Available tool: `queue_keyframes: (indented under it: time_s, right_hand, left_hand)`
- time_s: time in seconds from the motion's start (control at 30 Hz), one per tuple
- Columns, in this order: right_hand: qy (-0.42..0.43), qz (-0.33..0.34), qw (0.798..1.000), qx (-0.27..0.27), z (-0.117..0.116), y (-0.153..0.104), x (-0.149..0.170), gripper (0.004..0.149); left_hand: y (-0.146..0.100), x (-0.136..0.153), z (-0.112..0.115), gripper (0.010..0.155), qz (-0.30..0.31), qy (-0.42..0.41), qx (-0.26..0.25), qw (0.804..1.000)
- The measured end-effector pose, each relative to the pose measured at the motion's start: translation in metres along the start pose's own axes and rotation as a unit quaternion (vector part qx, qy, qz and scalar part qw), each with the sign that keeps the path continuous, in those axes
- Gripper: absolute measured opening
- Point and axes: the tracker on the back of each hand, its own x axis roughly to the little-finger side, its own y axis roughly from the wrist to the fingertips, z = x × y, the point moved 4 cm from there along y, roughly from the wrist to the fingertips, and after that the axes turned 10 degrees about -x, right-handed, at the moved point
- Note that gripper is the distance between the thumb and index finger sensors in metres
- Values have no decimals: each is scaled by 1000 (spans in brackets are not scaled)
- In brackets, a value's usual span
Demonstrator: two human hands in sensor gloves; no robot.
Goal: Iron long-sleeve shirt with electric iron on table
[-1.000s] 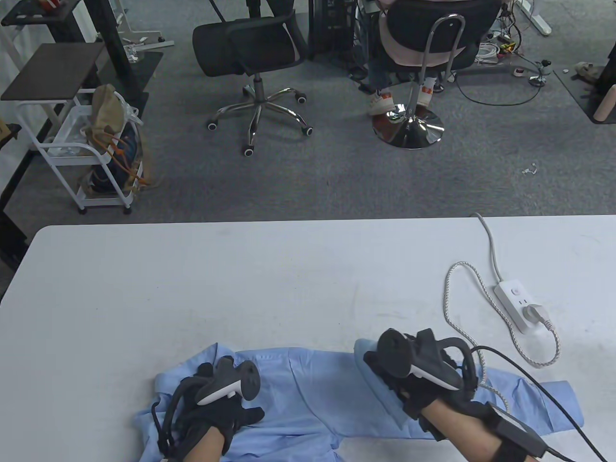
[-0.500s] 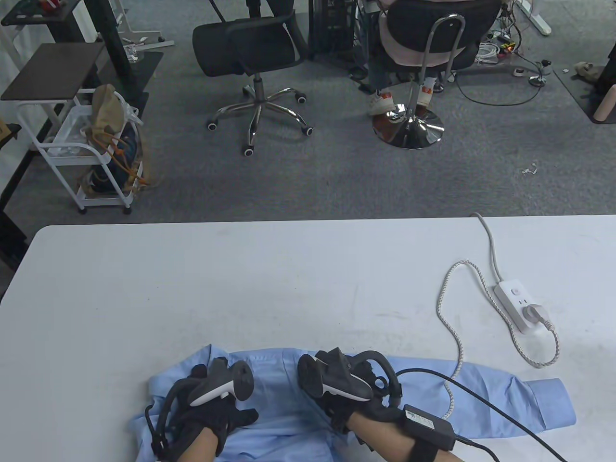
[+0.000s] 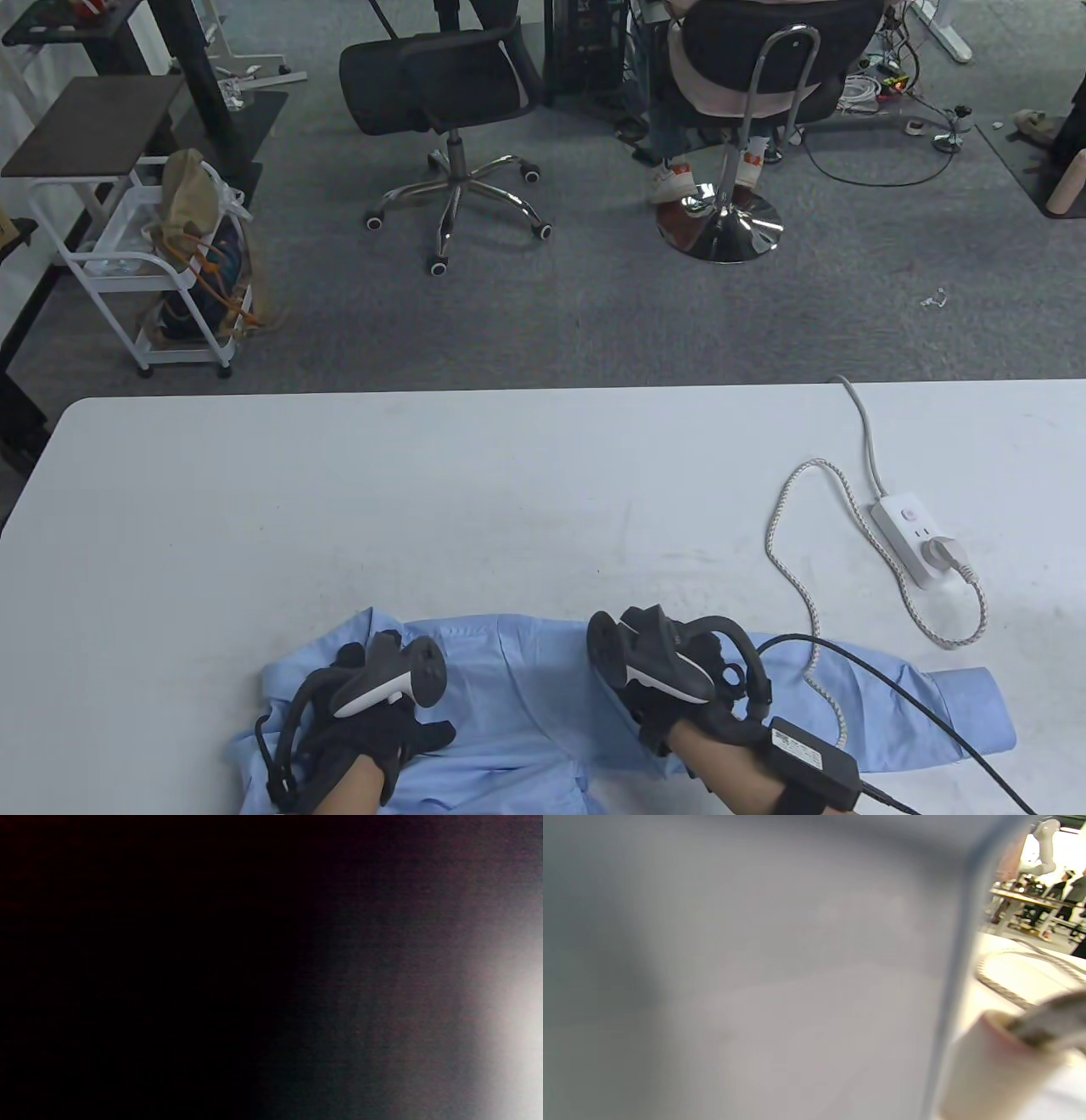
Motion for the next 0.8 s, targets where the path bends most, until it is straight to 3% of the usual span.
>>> queue_keyframes:
  time_s: [0.57, 0.8]
  right_hand:
    - [21, -124, 992, -18, -40, -27, 167, 73]
    - [19, -152, 988, -31, -53, -42, 214, 73]
  left_hand:
    - [0, 0, 0, 97, -1, -1, 0, 1000]
    - [-1, 0, 1, 97, -3, -3, 1, 1000]
